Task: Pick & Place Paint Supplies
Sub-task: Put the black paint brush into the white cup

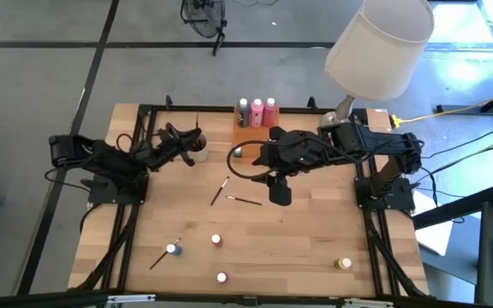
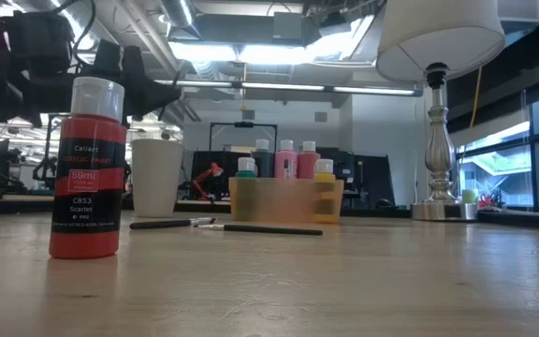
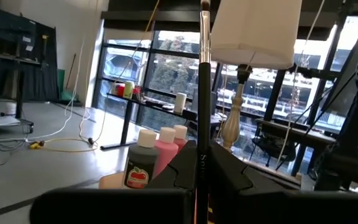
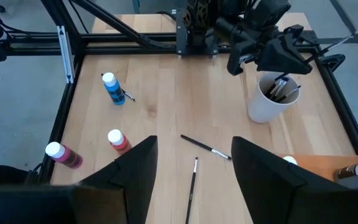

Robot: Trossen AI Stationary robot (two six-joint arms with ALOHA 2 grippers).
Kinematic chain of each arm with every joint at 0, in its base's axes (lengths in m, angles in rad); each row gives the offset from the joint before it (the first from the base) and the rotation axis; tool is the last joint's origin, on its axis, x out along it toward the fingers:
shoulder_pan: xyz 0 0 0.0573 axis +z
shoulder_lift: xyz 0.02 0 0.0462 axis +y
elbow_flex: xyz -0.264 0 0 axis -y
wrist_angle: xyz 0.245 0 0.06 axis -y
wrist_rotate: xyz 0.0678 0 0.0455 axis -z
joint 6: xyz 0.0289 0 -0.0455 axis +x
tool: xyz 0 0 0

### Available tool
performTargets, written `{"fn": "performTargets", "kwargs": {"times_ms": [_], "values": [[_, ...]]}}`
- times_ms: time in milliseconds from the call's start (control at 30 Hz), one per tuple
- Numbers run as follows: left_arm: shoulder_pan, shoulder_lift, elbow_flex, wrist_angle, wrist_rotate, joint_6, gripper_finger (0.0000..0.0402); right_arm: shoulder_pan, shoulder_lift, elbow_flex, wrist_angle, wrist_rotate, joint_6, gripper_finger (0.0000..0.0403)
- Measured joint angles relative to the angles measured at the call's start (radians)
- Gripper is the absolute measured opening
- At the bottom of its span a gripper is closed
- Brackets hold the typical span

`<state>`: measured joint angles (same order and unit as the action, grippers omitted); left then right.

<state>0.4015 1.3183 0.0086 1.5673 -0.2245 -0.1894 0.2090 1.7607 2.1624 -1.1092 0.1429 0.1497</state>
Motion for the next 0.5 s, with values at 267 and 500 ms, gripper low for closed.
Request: {"fn": "performTargets", "kwargs": {"times_ms": [267, 500], "values": [[0.0, 0.074, 0.0, -0.001, -0.005, 0.0, 0.0013, 0.0, 0.0, 0.0, -0.018, 0.0, 0.0, 0.0208], [0.005, 0.1, -0.001, -0.002, -0.023, 0.017, 0.0013, 0.0, 0.0, 0.0, -0.041, 0.0, 0.017, 0.0208]]}}
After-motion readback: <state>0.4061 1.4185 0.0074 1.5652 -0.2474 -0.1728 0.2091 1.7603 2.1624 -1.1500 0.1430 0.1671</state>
